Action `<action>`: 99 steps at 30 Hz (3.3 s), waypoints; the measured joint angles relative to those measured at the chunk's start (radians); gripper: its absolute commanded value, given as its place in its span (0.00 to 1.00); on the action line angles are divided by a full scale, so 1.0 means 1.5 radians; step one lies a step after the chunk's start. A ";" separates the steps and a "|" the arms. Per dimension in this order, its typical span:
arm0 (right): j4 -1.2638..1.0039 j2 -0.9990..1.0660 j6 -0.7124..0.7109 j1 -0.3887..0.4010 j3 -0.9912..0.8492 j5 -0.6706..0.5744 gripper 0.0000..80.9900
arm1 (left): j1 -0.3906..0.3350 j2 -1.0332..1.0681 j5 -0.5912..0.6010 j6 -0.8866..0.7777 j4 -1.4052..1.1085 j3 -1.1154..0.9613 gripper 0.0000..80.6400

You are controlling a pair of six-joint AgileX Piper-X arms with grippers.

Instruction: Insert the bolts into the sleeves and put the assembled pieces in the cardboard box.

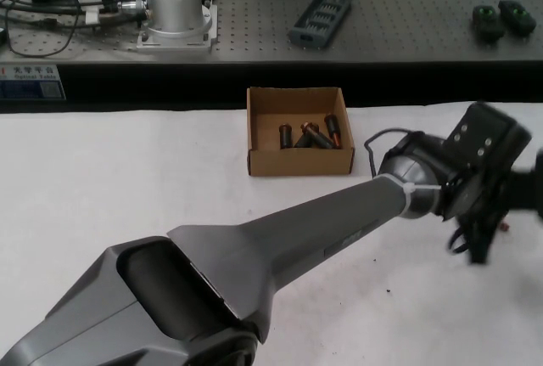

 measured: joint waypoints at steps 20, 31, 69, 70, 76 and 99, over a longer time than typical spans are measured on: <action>0.002 0.000 0.000 0.000 0.000 0.000 0.09 | 0.001 0.000 -0.087 -0.554 -0.166 -0.030 0.01; 0.005 0.000 0.000 0.000 0.000 0.000 0.09 | 0.005 0.038 -0.044 -0.646 -0.102 -0.030 0.01; 0.018 0.000 -0.008 0.000 0.000 0.000 0.09 | 0.036 -0.038 -0.004 -0.627 0.357 -0.051 0.01; 0.017 0.000 -0.008 0.000 0.000 0.000 0.09 | 0.036 -0.047 -0.004 -0.623 0.385 -0.051 0.01; 0.021 0.000 -0.015 0.000 0.000 0.000 0.09 | 0.036 -0.074 -0.006 -0.613 0.509 -0.051 0.01; -0.136 -0.001 0.052 -0.006 0.000 -0.120 0.09 | 0.041 -0.421 -0.107 -0.617 0.670 0.026 0.01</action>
